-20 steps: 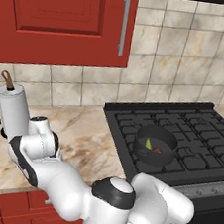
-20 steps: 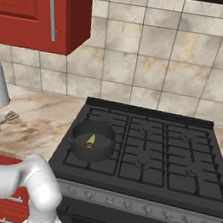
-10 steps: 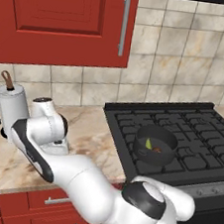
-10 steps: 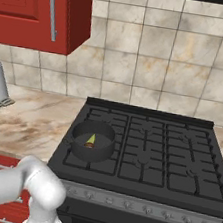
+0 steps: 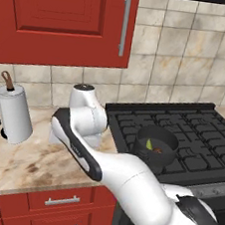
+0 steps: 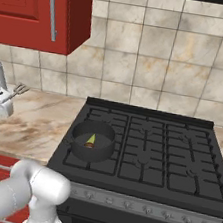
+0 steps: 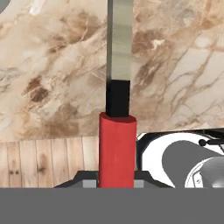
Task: Put the lemon wedge and mushroom in the pot. Retrieve the spatula and lightly stir the vegetables in the pot.
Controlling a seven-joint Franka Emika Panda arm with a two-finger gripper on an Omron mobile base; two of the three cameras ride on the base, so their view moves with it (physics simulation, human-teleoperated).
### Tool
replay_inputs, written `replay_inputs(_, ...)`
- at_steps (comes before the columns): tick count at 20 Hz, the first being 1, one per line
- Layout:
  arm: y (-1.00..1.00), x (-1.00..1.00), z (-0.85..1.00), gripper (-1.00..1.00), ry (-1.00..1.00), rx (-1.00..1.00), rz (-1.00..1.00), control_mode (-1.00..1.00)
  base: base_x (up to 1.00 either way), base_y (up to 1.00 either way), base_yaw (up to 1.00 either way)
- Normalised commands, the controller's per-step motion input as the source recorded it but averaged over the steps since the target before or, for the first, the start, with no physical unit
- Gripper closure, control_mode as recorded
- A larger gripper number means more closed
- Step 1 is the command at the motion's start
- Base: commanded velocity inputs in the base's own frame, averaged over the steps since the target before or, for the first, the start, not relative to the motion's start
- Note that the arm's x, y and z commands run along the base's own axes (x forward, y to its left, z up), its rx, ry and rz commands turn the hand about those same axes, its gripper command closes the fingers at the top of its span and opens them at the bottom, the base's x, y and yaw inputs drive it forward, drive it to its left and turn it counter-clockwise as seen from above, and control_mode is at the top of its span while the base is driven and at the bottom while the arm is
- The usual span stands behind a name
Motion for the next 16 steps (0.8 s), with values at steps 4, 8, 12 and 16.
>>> replay_inputs(4, -1.00, 0.11, 0.19, 1.00, 0.00, 0.01, 0.09, -1.00, 0.00, 0.00, 0.00)
replay_inputs(8, -1.00, 0.15, 0.00, 1.00, 0.00, 0.00, 0.09, -1.00, 0.00, 0.00, 0.00)
replay_inputs(12, -0.98, 0.08, 0.00, 1.00, 0.00, 0.00, 0.09, -1.00, 0.00, 0.00, 0.00)
replay_inputs(16, -0.65, 0.01, 0.18, 1.00, 0.05, 0.00, 0.09, -1.00, 0.00, 0.00, 0.00)
